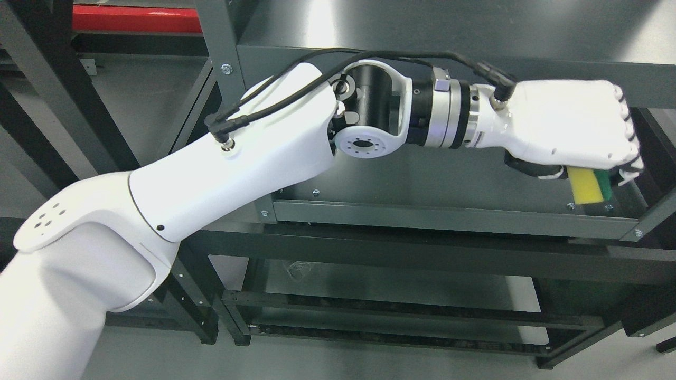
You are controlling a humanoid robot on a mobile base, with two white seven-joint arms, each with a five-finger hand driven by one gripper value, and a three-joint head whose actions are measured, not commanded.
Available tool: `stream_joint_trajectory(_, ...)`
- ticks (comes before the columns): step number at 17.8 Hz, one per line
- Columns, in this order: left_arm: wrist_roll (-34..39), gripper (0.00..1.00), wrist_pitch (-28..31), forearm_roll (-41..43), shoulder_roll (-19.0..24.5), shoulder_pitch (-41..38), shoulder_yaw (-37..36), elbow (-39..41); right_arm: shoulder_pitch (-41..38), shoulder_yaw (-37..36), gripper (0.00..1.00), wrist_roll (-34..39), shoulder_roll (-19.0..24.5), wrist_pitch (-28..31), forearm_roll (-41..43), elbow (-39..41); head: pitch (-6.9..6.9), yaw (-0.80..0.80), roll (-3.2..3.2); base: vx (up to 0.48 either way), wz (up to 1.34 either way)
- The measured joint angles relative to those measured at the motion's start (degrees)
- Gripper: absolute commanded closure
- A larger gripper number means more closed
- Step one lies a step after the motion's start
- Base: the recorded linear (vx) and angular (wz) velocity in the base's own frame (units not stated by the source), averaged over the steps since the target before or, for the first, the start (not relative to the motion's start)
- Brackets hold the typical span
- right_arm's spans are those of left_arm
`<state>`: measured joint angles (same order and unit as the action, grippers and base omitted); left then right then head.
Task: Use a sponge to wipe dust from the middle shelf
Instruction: 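Withdraw the left hand holding the sponge out of the shelf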
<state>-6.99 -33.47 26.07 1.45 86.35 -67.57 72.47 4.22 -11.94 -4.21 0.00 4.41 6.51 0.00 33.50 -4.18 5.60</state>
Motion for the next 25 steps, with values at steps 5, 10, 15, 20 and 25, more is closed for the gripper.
stream_joint_trajectory(5,-0.51,0.98,-0.30,-2.13,-0.61,-10.71,-3.09,0.02,0.00,0.00,0.00,0.00,0.00,-0.01,0.00,0.00,0.00,0.00,0.00,0.000,0.00)
stream_joint_trajectory(10,-1.07,0.98,-0.16,-2.95,-0.94,-32.03,4.68,-0.63,0.01,0.00,0.00,-0.02,0.00,-0.03,0.00,0.00,0.00,0.00,0.00,0.000,0.00)
stream_joint_trajectory(15,6.93,0.99,0.34,-5.83,-1.14,-50.49,17.59,0.22,0.00,0.00,0.00,-0.02,0.00,-0.03,0.00,0.00,0.00,0.00,0.00,0.000,0.00)
stream_joint_trajectory(20,13.34,1.00,6.69,-12.31,-1.26,-62.39,30.27,5.01,0.00,0.00,0.00,-0.01,0.00,-0.03,0.00,0.00,0.00,0.00,0.00,0.000,0.00)
stream_joint_trajectory(25,14.02,1.00,9.51,-20.85,-1.35,-73.23,39.71,12.03,0.00,0.00,0.00,-0.02,0.00,-0.03,0.00,0.00,0.00,0.00,0.00,0.000,0.00)
